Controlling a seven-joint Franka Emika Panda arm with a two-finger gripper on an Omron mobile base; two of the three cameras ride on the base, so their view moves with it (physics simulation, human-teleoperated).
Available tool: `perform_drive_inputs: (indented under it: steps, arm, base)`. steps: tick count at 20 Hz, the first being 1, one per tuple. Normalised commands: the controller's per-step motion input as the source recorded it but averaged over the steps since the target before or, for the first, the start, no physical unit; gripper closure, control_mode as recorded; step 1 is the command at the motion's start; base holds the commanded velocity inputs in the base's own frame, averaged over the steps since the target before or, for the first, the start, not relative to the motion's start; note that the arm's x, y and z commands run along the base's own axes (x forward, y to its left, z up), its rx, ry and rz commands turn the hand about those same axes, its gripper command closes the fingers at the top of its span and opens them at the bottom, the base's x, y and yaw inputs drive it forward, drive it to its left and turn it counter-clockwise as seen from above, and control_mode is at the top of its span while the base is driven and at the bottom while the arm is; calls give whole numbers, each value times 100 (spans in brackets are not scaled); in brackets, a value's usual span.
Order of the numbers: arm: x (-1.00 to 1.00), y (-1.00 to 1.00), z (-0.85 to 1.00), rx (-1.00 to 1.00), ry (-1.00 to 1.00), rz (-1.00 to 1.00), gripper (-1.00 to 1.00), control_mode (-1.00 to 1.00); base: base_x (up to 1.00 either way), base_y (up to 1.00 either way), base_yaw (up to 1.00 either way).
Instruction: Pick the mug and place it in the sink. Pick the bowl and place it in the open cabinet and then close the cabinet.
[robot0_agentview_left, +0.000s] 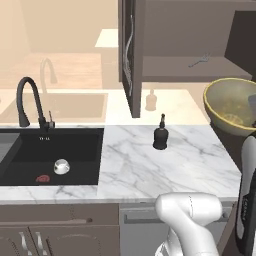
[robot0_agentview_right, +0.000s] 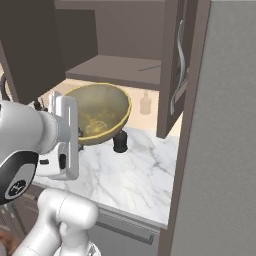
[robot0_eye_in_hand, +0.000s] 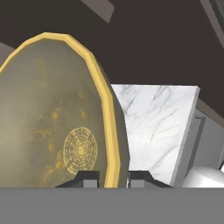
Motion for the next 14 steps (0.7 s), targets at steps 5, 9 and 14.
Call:
perform_drive_inputs:
  steps: [5, 9, 14]
  arm:
    - [27, 0, 16, -2, 0, 0, 100, -100]
    - [24, 0, 1, -1, -2, 1, 100, -100]
    - [20, 0, 0, -3, -19, 5, 100, -100]
  base:
    - [0, 0, 0]
    - [0, 0, 0]
    - [0, 0, 0]
